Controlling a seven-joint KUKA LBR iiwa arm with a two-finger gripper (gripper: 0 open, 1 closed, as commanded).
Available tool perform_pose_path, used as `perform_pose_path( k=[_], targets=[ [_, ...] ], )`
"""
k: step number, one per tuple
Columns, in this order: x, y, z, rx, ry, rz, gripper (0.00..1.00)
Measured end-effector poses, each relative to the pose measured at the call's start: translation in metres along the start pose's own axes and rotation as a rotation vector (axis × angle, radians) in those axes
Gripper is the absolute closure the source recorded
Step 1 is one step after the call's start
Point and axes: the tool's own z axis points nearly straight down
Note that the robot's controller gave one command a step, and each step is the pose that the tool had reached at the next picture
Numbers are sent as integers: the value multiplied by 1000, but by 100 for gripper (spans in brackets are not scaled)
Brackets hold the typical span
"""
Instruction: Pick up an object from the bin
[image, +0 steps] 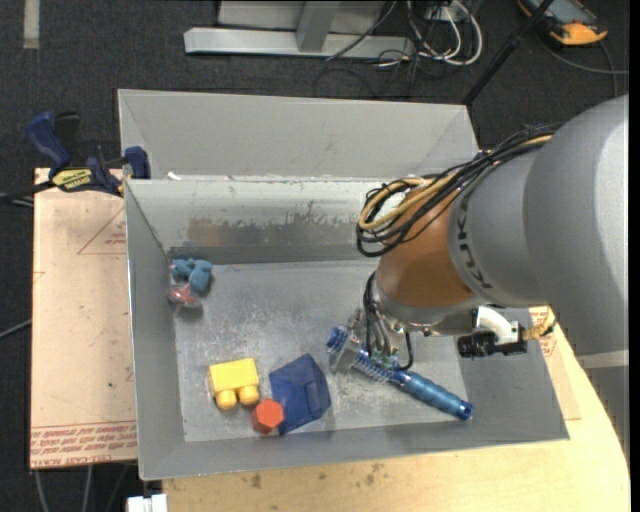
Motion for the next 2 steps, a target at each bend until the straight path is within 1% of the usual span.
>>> perform_pose_path(
  k=[1, 2],
  targets=[
    [-1, 1, -39, -2, -3, -3, 100],
    [-1, 2, -59, -1, -1, -5, 100]
  ],
)
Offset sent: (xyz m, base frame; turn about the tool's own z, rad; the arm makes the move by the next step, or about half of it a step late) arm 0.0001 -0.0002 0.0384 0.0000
